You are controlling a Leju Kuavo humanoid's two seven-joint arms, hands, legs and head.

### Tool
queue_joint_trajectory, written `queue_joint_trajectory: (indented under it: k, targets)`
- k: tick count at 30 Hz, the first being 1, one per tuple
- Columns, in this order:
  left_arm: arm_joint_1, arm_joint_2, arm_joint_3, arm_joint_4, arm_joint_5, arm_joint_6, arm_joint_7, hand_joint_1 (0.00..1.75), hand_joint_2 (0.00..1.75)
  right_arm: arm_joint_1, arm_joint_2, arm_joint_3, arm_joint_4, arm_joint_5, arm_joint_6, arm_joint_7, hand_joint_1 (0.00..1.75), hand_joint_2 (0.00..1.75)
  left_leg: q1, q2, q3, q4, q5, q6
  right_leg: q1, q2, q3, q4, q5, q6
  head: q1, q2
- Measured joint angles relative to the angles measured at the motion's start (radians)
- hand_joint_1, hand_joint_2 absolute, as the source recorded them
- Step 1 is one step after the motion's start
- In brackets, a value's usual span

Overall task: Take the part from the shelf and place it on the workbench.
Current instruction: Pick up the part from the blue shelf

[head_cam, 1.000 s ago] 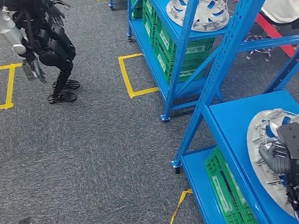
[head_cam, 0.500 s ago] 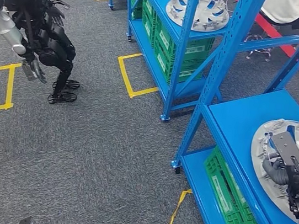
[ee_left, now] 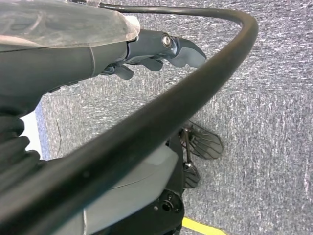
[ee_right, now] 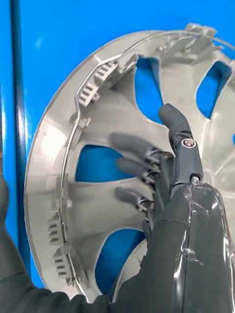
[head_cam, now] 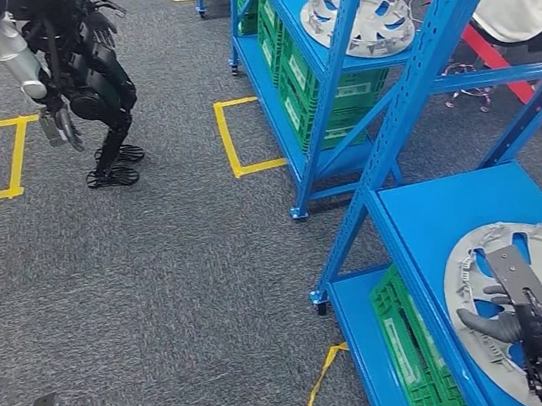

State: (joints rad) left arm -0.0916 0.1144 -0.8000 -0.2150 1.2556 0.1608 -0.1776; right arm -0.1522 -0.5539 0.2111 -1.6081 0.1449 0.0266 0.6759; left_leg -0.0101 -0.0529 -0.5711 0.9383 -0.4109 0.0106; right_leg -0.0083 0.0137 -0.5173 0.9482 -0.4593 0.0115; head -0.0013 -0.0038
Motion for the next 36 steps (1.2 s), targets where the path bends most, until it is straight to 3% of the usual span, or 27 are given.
queue_joint_trajectory:
  k: [9, 21, 30, 36]
  targets:
    - [0.0, 0.0, 0.0, 0.0, -0.001, -0.001, 0.003, 0.0, 0.0, 0.0, -0.009, 0.006, 0.015, -0.005, 0.078, 0.02, 0.0, 1.75, 0.0, 0.0, 0.0, 0.0, 0.0, 0.0, 0.0, 0.0, 0.0, 0.0, 0.0, 0.0, 0.0, 0.0]
    - [0.0, 0.0, 0.0, 0.0, -0.003, -0.002, 0.004, 0.0, 0.0, -0.003, -0.015, 0.005, 0.059, 0.108, 0.178, 0.021, 0.0, 1.75, 0.0, 0.0, 0.0, 0.0, 0.0, 0.0, 0.0, 0.0, 0.0, 0.0, 0.0, 0.0, -0.001, 0.0]
    - [0.0, -0.003, 0.0, 0.0, 0.001, -0.001, 0.005, 0.0, 0.0, -0.041, -0.014, -0.001, 0.084, 0.231, 0.362, 0.021, 0.0, 1.75, 0.0, 0.0, 0.0, 0.0, 0.0, 0.0, 0.0, 0.0, 0.001, 0.0, 0.0, 0.0, -0.001, 0.0]
    - [-0.001, -0.005, 0.0, 0.0, 0.002, 0.001, 0.007, 0.0, 0.0, -0.049, -0.002, -0.021, 0.098, 0.267, 0.415, 0.021, 0.0, 1.75, 0.0, -0.001, 0.0, 0.0, 0.0, 0.0, 0.0, -0.001, 0.001, 0.0, 0.0, 0.0, 0.0, 0.0]
